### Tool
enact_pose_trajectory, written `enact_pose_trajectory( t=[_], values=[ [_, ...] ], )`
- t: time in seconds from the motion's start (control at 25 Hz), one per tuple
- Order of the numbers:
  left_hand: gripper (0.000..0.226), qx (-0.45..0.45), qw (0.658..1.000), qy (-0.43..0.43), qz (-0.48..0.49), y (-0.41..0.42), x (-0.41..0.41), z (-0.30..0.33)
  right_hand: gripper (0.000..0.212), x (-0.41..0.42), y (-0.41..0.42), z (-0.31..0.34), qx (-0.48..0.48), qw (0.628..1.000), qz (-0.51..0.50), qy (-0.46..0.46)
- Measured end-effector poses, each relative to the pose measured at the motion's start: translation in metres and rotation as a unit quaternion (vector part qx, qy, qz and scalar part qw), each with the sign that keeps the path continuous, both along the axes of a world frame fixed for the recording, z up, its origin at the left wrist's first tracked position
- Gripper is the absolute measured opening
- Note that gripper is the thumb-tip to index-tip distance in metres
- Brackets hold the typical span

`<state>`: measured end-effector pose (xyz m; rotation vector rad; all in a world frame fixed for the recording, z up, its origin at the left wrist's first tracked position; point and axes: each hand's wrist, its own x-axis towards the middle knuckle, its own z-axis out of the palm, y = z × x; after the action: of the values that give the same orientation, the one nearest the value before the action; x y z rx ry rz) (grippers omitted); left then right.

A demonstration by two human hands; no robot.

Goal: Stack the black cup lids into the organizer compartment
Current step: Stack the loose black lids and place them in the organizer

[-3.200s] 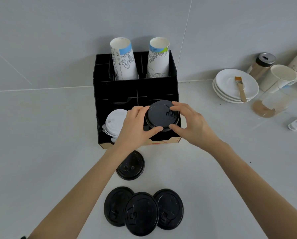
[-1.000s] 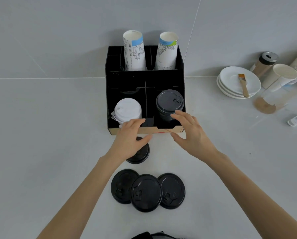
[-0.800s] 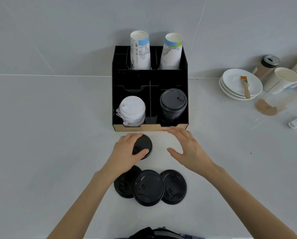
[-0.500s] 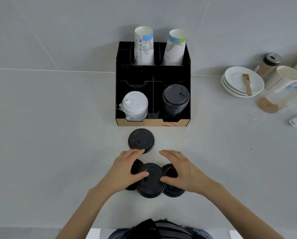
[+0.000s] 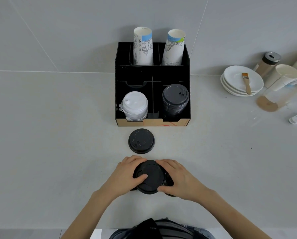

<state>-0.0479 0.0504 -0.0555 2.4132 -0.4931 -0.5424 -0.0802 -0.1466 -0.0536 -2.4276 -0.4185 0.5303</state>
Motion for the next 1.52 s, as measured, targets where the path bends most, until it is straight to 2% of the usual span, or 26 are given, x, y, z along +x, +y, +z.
enact_pose_trajectory(
  t=[0.44,0.8,1.08,1.36,1.52],
  values=[
    [0.044,-0.065,0.988,-0.024,0.135,-0.017,0.015,0.004,0.049,0.011,-0.005,0.013,0.114,0.984,-0.129,-0.037],
    [0.046,-0.104,0.969,-0.027,0.220,-0.039,0.023,0.013,0.034,0.023,-0.004,0.010,0.210,0.929,-0.305,0.007],
    [0.049,-0.117,0.972,-0.008,0.204,-0.045,0.025,0.017,0.024,0.033,-0.012,0.010,0.214,0.908,-0.360,-0.017],
    [0.054,-0.180,0.969,0.033,0.169,-0.048,0.029,0.026,0.019,0.052,-0.026,0.024,0.193,0.910,-0.365,-0.051],
    [0.053,-0.204,0.970,0.024,0.130,-0.053,0.038,0.031,0.020,0.064,-0.038,0.037,0.184,0.914,-0.354,-0.070]
  ],
)
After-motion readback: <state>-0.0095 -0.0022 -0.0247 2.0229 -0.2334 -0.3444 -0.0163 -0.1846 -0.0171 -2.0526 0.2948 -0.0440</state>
